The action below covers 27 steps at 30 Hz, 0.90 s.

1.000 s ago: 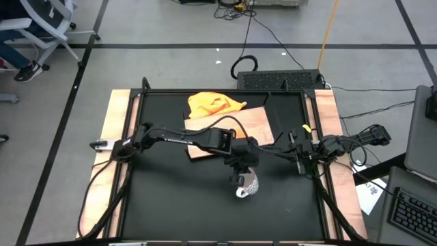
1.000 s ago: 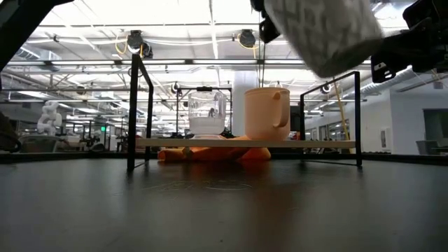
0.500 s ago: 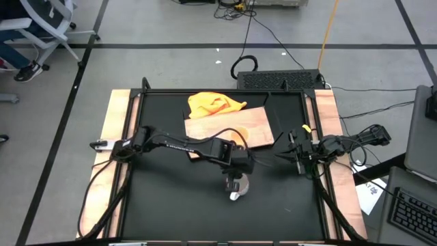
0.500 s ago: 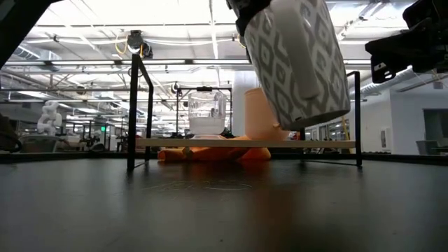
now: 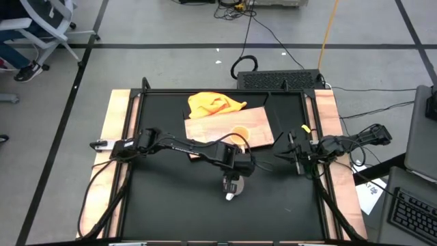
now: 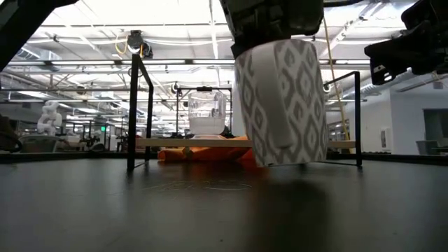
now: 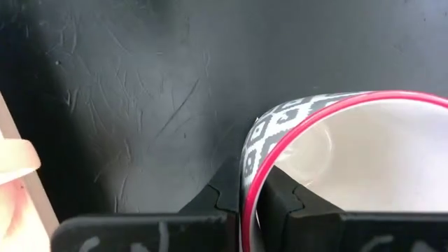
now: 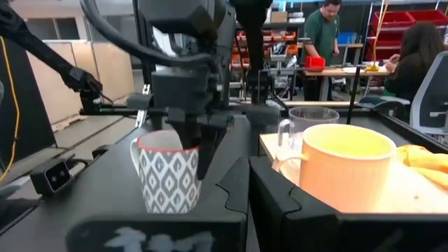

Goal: Stack small to large cups/mugs on shelf
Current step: Put the gray patterned mug on the shelf

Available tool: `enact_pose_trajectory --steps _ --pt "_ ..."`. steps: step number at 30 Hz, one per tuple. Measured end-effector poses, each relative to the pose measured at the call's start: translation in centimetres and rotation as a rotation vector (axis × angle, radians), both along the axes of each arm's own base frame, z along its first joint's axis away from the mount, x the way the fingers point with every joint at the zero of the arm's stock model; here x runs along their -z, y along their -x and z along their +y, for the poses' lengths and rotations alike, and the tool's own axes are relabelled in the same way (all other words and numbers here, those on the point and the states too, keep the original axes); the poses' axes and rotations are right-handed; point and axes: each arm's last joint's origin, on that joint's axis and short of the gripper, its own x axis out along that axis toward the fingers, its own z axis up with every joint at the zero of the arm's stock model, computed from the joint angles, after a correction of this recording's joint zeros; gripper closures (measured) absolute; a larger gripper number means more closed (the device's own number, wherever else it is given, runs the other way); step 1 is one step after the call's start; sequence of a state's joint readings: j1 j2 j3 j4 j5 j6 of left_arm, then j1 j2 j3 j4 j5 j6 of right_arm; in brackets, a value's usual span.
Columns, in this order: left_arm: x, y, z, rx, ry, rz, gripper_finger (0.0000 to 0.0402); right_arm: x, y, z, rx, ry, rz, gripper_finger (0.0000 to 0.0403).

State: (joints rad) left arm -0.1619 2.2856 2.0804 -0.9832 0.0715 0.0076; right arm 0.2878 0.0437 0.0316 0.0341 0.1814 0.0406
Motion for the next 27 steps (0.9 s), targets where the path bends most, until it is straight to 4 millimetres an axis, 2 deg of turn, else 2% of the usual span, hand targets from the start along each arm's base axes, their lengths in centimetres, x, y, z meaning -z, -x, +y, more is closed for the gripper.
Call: enact_pose_trajectory --steps 8,18,24,27 --pt "0.0 0.0 0.0 -0.011 -0.025 0.004 0.0381 0.1 -0.1 0.0 0.0 0.004 0.014 0.0403" --pt "2.4 -0.7 -0.3 -0.009 -0.08 0.026 0.0381 0.2 -0.1 0.0 0.0 -0.001 0.023 0.0403" --pt "2.5 -1.0 -0.4 -0.008 -0.073 -0.001 0.0381 0.3 -0.2 0.1 0.001 0.003 0.035 0.0403" --pt "1.8 -1.3 -0.6 -0.005 -0.069 -0.025 0.0381 0.3 -0.2 0.1 0.0 0.008 0.037 0.0403"
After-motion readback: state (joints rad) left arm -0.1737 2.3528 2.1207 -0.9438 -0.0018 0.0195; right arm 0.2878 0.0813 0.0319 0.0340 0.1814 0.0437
